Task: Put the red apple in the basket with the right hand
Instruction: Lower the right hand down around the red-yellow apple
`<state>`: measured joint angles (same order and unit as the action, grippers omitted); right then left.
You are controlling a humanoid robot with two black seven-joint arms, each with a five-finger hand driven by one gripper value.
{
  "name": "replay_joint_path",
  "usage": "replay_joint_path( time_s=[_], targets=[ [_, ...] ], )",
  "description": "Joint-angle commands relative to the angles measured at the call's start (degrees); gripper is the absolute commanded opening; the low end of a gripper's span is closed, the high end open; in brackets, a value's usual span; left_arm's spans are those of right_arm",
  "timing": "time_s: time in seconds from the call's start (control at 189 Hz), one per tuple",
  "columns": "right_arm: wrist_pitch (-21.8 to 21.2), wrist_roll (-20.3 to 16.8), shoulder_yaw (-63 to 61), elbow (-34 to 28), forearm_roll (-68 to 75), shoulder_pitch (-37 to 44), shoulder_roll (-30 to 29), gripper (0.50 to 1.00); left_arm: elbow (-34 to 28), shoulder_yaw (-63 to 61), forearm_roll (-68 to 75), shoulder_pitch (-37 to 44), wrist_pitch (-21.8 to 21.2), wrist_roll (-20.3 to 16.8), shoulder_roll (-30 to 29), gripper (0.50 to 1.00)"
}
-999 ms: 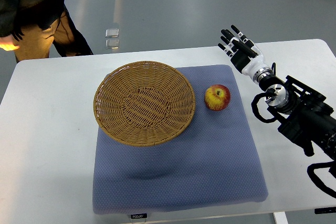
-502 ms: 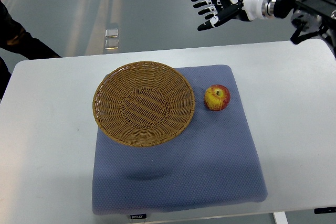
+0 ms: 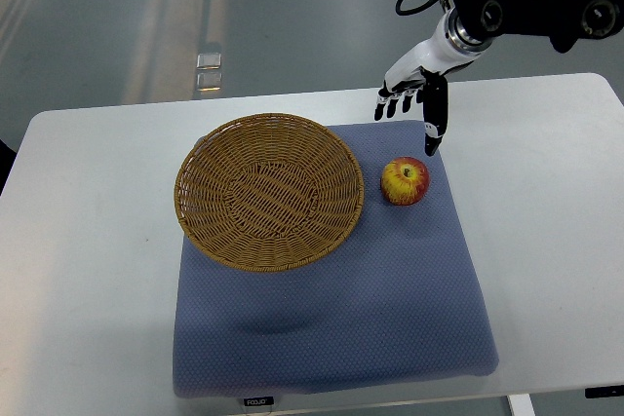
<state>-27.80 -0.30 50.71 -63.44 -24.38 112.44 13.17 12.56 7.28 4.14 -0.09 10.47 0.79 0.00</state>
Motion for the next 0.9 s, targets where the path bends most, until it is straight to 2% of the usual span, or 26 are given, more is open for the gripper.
replay_joint_path(
  time_s=[0.0,0.317,0.893],
  targets=[
    [4.51,0.13,0.00,1.74,0.21,-3.19,-0.95,0.924,-0.17,0.01,-0.01,0.00,-0.01,0.00,0.00,1.000],
    [8.64,0.13,0.00,4.55,-0.14,-9.78,-1.92,0.924,-0.43,0.01,-0.01,0.00,-0.27,0.00,0.00,1.000],
    [10.22,0.04,-0.70,8.60,-0.50,-16.81,-2.45,0.924,-0.35,-0.34,-0.01,0.00,-0.53,0.00,0.00,1.000]
  ],
)
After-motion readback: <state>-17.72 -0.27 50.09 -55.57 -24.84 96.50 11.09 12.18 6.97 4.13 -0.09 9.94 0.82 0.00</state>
